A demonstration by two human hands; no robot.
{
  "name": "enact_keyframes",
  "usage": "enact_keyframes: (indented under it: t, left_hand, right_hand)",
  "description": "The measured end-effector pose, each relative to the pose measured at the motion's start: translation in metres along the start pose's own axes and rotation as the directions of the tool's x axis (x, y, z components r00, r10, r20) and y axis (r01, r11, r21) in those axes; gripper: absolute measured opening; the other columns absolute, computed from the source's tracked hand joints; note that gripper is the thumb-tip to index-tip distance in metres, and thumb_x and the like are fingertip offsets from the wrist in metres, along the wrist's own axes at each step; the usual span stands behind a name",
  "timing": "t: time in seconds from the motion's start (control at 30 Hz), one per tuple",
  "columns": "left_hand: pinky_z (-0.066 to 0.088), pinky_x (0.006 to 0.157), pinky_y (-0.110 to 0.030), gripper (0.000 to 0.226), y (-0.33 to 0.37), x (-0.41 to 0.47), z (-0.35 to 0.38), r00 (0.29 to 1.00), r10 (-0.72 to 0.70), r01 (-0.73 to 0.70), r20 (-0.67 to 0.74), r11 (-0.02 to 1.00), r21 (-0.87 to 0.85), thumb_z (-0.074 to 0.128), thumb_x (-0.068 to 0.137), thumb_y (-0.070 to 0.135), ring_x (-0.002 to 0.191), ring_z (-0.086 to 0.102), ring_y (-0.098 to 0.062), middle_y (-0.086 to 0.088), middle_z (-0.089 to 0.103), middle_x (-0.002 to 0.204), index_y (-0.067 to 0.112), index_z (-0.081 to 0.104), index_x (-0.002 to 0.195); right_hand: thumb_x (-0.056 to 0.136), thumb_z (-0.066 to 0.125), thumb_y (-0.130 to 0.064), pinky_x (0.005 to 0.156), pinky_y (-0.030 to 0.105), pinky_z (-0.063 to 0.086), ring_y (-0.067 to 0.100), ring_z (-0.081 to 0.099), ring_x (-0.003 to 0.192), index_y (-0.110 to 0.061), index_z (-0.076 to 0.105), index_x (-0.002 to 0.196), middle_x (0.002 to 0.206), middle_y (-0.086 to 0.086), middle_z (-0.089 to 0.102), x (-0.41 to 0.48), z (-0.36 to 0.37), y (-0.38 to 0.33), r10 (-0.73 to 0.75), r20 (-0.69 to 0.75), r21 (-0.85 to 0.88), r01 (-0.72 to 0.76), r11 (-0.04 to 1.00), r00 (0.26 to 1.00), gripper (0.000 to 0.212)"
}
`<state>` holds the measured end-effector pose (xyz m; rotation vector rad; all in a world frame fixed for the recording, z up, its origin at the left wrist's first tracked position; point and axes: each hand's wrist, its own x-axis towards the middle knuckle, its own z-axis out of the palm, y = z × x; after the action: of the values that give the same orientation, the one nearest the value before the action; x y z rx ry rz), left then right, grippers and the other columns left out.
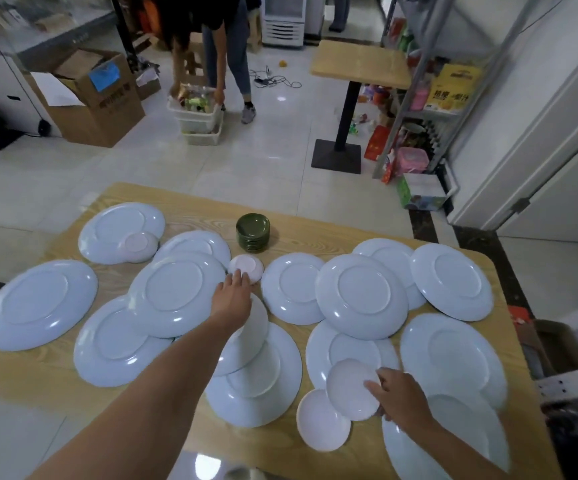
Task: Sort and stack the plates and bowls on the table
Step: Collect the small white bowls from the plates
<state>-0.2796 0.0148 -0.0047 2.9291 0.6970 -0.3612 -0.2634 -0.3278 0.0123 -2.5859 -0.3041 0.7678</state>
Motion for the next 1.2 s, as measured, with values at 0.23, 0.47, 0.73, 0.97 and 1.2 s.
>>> enact_keyframes:
  t: [0.23, 0.47, 0.73, 0.97, 1.2]
  left_hand:
    - [0.024, 0.116, -0.038, 0.058, -0.016, 0.038, 0.001, 0.999, 0.042, -0.041, 0.033, 0.998, -0.041, 0.037, 0.099, 0.014, 0.147, 0.016, -0.028, -0.012, 0.012, 0.16, 0.005, 0.015, 0.151]
    - [0.024, 0.116, -0.037, 0.061, -0.024, 0.055, 0.012, 0.993, 0.098, -0.099, 0.064, 0.995, 0.004, 0.039, 0.099, 0.018, 0.147, 0.014, -0.028, -0.012, 0.009, 0.16, 0.005, 0.011, 0.152]
    - [0.025, 0.115, -0.037, 0.064, -0.022, 0.07, 0.012, 0.99, 0.122, -0.123, 0.069, 0.992, 0.01, 0.047, 0.096, 0.019, 0.146, 0.019, -0.029, -0.015, 0.015, 0.158, 0.004, 0.015, 0.15]
    - [0.028, 0.114, -0.039, 0.068, -0.016, 0.077, 0.015, 0.992, 0.079, -0.083, 0.101, 0.996, 0.035, 0.049, 0.096, 0.019, 0.145, 0.017, -0.034, -0.021, 0.012, 0.157, 0.0, 0.012, 0.15]
    - [0.04, 0.104, -0.037, 0.052, -0.005, 0.081, 0.016, 0.997, 0.069, -0.075, 0.034, 0.974, 0.214, 0.049, 0.094, 0.012, 0.132, 0.036, -0.035, -0.02, 0.034, 0.143, 0.001, 0.03, 0.141]
  right_hand:
    - [0.094, 0.051, -0.037, 0.06, 0.026, 0.044, 0.012, 0.061, 0.063, -0.019, 0.065, 0.089, 0.062, -0.003, 0.06, -0.02, 0.042, -0.012, 0.031, 0.029, -0.073, -0.029, 0.997, 0.999, 0.023]
    - [0.094, 0.045, -0.051, 0.076, 0.025, 0.046, 0.011, 0.066, 0.089, -0.034, 0.063, 0.105, 0.086, -0.007, 0.071, -0.031, 0.051, -0.003, 0.096, 0.017, -0.162, -0.092, 0.983, 0.995, 0.027]
    - [0.094, 0.048, -0.046, 0.06, 0.026, 0.039, 0.013, 0.062, 0.07, -0.018, 0.063, 0.079, 0.07, -0.001, 0.064, -0.028, 0.063, 0.0, 0.182, 0.027, -0.076, -0.18, 0.981, 0.983, 0.035]
    - [0.096, 0.048, -0.042, 0.054, 0.021, 0.035, 0.008, 0.053, 0.058, -0.02, 0.057, 0.072, 0.058, -0.006, 0.054, -0.03, 0.069, 0.002, 0.179, 0.009, -0.009, -0.178, 0.984, 0.984, 0.034]
    - [0.097, 0.046, -0.04, 0.06, 0.026, 0.039, 0.013, 0.057, 0.064, -0.012, 0.06, 0.077, 0.069, 0.004, 0.063, -0.035, 0.072, 0.004, 0.196, 0.012, 0.049, -0.196, 0.979, 0.981, 0.037]
